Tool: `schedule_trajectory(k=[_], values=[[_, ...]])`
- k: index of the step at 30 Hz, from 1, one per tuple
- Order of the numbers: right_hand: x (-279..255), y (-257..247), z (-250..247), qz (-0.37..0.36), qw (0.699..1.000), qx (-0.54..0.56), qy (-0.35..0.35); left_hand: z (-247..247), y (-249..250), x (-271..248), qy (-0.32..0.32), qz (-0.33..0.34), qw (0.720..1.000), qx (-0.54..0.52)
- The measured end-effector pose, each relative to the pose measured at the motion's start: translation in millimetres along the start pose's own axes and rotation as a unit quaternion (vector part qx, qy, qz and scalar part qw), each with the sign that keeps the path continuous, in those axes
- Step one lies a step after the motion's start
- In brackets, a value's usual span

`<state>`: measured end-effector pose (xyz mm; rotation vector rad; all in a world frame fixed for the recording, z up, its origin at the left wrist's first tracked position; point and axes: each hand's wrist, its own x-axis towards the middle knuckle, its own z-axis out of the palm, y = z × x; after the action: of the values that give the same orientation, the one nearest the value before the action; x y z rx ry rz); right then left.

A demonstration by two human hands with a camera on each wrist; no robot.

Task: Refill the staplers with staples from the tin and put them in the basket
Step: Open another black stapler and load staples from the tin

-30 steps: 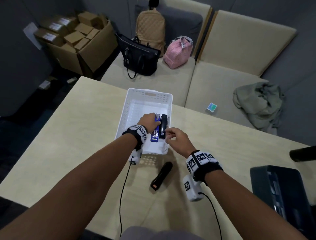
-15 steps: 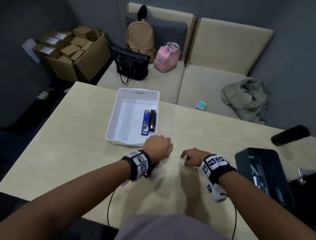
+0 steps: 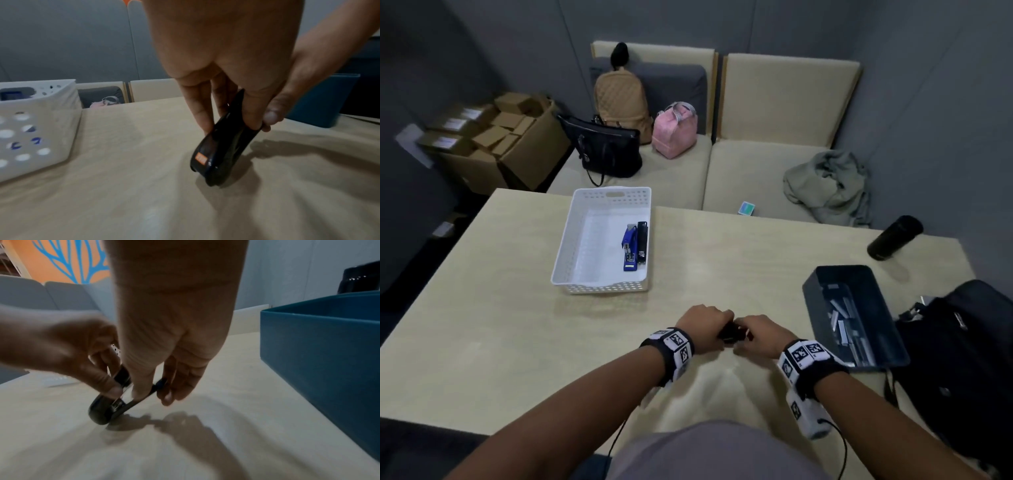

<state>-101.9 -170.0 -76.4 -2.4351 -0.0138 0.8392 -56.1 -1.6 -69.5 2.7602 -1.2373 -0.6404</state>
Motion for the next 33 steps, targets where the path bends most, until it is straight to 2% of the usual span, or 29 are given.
schedule_trajectory(k=[2,5,7,9,14,16,21,24,27,33], values=[[-5.3,8.3,6.0,0.017,0.999,0.004,0.038,-3.2,13.2,5.9,0.010,0.029,0.999,-0.028],[-13.2,31.3,7.0,0.063,0.993,-0.049,0.082,-8.3,18.9,5.6,0.024,0.056,0.997,-0.057],[-19.0,48.0,4.7,0.090,0.989,-0.083,0.089,-12.4,11.1,3.6,0.029,0.038,0.995,-0.093],[-21.6,61.4,1.1,0.085,0.988,-0.098,0.085,-12.2,-4.2,2.0,0.020,0.011,0.994,-0.108],[-20.3,71.2,-4.7,0.031,0.993,-0.086,0.077,9.1,-34.5,-4.1,-0.038,-0.042,0.998,-0.030],[-18.7,69.6,-6.9,0.026,0.994,-0.070,0.079,15.8,-34.5,-2.1,-0.033,-0.056,0.998,-0.008],[-17.8,60.9,-7.6,0.023,0.994,-0.026,0.102,22.1,-1.4,24.8,0.004,-0.043,0.999,-0.001],[-18.2,56.8,-4.3,0.023,0.992,-0.018,0.126,25.6,26.3,44.8,-0.022,-0.075,0.997,-0.013],[-16.4,56.0,-2.6,0.023,0.993,-0.029,0.111,31.4,44.5,60.0,-0.052,-0.127,0.990,-0.023],[-12.9,62.8,-0.2,0.020,0.994,-0.038,0.105,34.2,51.9,74.0,-0.096,-0.183,0.976,-0.076]])
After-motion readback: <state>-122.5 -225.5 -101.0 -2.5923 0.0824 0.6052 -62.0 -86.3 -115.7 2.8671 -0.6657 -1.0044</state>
